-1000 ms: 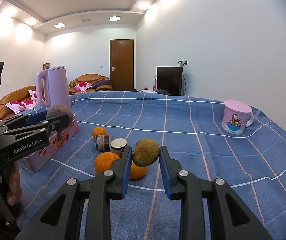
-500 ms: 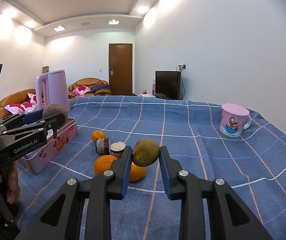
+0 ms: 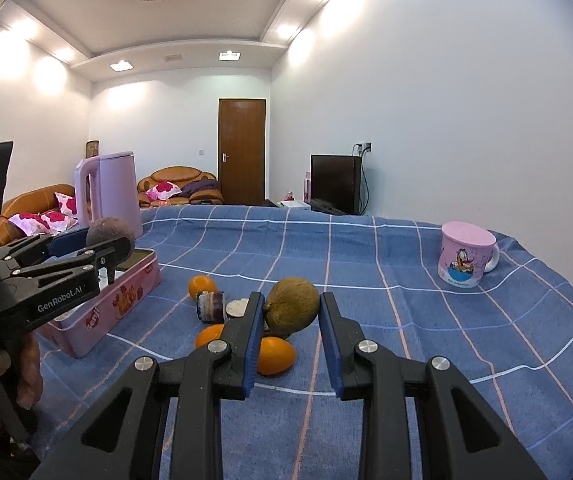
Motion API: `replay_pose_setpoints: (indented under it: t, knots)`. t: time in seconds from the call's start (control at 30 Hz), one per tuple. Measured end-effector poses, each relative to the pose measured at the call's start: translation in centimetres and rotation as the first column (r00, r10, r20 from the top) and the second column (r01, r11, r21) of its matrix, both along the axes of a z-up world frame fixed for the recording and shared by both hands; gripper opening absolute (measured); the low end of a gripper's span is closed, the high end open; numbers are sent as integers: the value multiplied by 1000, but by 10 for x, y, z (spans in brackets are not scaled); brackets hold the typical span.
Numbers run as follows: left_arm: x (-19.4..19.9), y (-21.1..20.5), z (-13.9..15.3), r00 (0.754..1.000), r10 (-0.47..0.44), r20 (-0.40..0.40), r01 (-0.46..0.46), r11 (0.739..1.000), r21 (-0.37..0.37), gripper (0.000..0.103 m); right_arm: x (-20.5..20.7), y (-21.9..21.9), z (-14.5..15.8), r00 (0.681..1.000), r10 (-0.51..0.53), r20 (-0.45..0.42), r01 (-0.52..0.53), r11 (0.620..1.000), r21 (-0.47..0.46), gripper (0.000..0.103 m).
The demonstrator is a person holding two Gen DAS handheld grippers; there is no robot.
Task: Organize fruits
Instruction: 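Lift the purple beet with the left tool while the right tool lifts its fruit, then carry the purple beet over the tin with the left tool while the right tool carries its fruit there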
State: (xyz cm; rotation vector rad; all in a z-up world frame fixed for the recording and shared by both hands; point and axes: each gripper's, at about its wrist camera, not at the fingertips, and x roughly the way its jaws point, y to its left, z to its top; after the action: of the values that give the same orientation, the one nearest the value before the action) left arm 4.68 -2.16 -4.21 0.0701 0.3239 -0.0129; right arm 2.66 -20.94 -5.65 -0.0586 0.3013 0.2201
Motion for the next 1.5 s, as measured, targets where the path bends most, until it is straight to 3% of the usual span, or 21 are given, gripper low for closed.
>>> replay_pose_setpoints:
  t: [0.63,1.5]
  knots:
    - [-2,18,5,999,43,3,-43,999,-11,53,10,30,13,997,76,24,-76,997,-15,29]
    - [3,96,-4,973,219,-77,-221,975,-24,52,45,124,22,960,278,2,-278,959,-62,29]
